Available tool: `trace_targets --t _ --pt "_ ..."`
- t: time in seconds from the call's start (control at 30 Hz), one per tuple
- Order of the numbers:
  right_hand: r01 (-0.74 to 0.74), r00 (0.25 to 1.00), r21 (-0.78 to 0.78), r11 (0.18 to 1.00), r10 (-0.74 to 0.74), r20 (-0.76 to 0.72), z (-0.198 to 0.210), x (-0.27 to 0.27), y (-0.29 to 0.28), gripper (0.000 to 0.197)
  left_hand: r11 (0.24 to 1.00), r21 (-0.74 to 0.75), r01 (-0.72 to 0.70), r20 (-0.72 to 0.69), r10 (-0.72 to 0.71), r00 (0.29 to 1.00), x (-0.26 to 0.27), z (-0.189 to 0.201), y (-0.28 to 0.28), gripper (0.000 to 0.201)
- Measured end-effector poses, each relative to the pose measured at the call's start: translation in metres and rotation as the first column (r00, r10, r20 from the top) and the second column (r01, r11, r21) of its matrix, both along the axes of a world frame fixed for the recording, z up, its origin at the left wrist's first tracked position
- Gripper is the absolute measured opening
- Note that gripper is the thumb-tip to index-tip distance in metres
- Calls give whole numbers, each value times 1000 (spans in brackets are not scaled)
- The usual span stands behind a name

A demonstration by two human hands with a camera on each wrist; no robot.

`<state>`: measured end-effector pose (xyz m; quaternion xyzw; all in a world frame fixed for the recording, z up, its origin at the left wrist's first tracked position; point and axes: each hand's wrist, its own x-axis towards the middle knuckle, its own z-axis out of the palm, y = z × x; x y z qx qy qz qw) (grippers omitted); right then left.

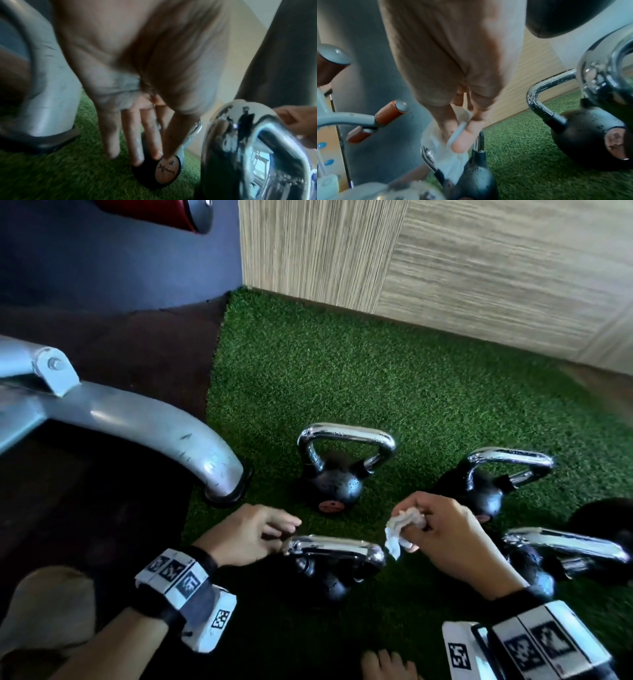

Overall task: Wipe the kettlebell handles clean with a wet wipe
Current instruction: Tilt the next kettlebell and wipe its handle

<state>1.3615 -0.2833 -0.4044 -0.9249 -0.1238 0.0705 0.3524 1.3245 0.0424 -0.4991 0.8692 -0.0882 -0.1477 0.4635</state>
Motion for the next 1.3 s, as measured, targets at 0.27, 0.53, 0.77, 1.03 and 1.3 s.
trace_targets --t 0.27,0.53,0.77,1.03,1.3 --pt "175 963 205 963 -211 169 17 32 22 32 946 198 -256 -36 268 963 76 17 -3 70" --pt "-5 899 176 984 -73 432 54 87 40 23 910 371 -184 -141 251 958 108 23 -14 87" --pt "-205 904 -119 971 235 357 65 112 50 21 886 320 -336 -204 411 889 132 13 -31 60" --pt "-160 915 -27 987 158 372 50 124 65 16 907 153 -392 -133 412 901 146 -12 -40 94" --pt "-157 942 -128 979 188 278 40 131 78 15 930 183 -318 -59 333 941 140 -3 -40 73"
